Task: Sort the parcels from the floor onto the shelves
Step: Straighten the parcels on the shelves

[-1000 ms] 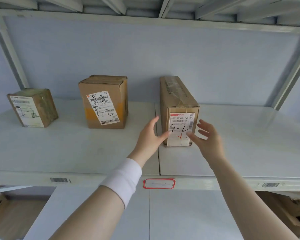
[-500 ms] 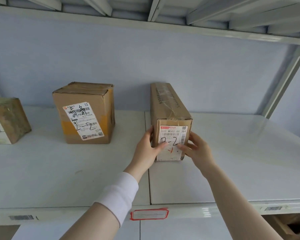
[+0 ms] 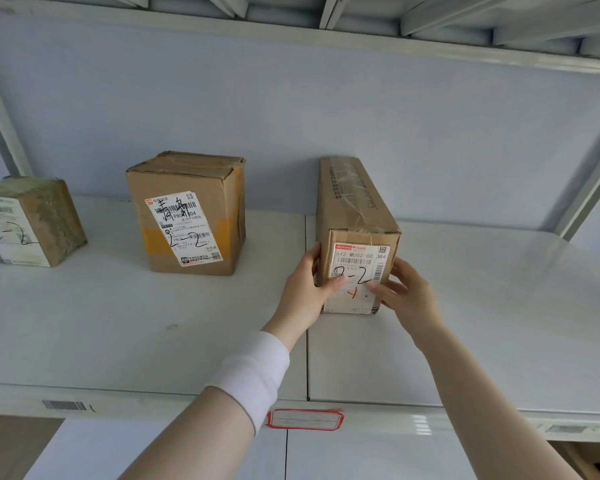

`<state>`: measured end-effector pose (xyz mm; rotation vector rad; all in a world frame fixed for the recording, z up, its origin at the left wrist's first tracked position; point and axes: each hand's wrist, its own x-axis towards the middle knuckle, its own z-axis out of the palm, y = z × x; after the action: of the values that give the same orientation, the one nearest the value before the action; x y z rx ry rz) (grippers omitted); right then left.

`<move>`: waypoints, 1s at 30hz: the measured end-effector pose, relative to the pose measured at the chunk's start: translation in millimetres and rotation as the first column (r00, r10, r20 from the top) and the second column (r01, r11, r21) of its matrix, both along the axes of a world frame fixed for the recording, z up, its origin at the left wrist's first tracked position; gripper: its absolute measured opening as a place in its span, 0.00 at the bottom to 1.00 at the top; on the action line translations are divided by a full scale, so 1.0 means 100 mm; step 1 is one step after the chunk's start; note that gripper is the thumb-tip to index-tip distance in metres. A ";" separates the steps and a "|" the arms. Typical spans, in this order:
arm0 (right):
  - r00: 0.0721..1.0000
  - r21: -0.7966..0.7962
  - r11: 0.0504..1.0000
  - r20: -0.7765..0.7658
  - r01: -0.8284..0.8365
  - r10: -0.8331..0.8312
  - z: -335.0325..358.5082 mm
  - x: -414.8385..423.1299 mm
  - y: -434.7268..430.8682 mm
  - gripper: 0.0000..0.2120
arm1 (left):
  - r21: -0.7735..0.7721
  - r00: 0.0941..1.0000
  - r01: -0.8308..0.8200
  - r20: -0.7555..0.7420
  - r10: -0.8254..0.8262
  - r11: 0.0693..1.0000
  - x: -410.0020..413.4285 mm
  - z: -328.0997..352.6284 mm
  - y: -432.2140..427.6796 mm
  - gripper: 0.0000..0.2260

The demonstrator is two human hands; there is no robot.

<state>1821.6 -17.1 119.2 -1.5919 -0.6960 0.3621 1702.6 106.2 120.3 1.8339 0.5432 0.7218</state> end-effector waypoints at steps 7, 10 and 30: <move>0.998 -0.040 0.999 0.059 0.005 -0.003 0.01 -0.06 0.00 0.27 | 0.000 0.999 -0.017 -0.035 0.017 1.000 -0.03 0.05 -0.06 0.27; 0.997 -0.071 0.997 0.079 0.031 -0.025 0.01 -0.14 -0.04 0.33 | 0.025 0.997 -0.031 -0.070 0.033 0.999 -0.09 0.01 -0.08 0.29; 0.952 0.113 0.963 0.160 0.246 -0.262 0.13 -0.85 -0.45 0.29 | 0.089 0.975 -0.223 0.019 0.222 0.971 -0.95 -0.04 -0.38 0.29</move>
<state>1736.7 -61.7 132.4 -1.6146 -0.6199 0.0001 1607.9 68.1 116.6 1.8704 0.7285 0.9179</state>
